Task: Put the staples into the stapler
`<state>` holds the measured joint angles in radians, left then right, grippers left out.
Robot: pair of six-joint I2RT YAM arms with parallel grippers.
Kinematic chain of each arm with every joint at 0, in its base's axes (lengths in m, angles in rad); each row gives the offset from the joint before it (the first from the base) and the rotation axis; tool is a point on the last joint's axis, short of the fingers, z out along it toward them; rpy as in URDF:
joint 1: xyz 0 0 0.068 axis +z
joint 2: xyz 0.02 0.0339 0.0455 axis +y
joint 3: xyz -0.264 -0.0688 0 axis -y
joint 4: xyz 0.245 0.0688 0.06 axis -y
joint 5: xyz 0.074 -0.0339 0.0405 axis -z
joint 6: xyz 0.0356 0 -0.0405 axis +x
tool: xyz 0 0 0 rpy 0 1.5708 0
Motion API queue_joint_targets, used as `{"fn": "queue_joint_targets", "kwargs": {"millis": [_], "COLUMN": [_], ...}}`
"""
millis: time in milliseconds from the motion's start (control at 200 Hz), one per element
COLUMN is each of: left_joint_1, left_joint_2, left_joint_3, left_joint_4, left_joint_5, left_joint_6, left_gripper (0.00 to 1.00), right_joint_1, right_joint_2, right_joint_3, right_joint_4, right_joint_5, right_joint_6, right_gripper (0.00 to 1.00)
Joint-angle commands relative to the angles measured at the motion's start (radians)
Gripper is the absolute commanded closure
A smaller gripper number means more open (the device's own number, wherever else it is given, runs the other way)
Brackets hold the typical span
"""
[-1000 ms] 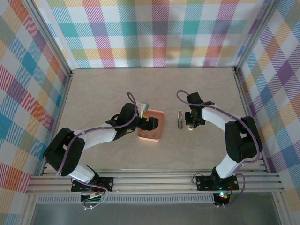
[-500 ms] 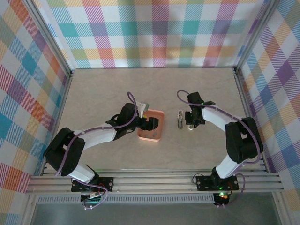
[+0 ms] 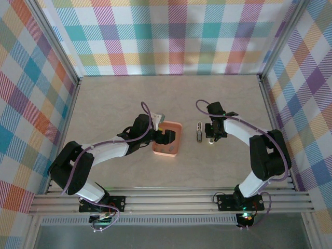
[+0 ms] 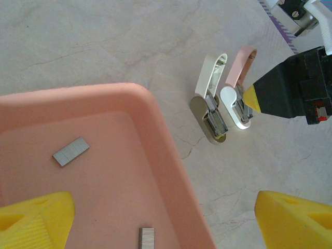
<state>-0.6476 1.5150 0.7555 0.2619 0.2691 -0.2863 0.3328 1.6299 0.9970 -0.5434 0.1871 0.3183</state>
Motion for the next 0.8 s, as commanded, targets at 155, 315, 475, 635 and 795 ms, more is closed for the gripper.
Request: {"fn": "queue_joint_targets", "kwargs": {"millis": [155, 315, 475, 635, 795], "left_joint_1": [-0.012, -0.012, -0.012, -0.012, -0.013], "left_joint_2": [-0.006, -0.001, -0.002, -0.007, -0.007], "left_joint_3": [0.008, 0.010, 0.009, 0.007, 0.005], "left_joint_4": [0.000, 0.000, 0.002, 0.002, 0.005], "left_joint_5": [0.002, 0.004, 0.005, 0.003, 0.005], "left_joint_6": [0.020, 0.020, 0.018, 0.019, 0.016], "left_gripper": [0.10, 0.10, 0.10, 0.10, 0.10], "right_joint_1": [-0.006, -0.007, -0.006, -0.006, -0.009], "right_joint_2": [0.019, 0.019, 0.000, -0.046, -0.059], "right_joint_3": [0.011, 0.011, 0.012, 0.012, 0.015], "right_joint_4": [-0.019, -0.025, -0.022, -0.020, -0.028], "right_joint_5": [0.014, 0.025, -0.001, -0.011, 0.003], "right_joint_6": [-0.020, -0.022, -0.023, -0.039, -0.078], "right_gripper": [0.86, 0.86, 0.86, 0.86, 0.86]}}
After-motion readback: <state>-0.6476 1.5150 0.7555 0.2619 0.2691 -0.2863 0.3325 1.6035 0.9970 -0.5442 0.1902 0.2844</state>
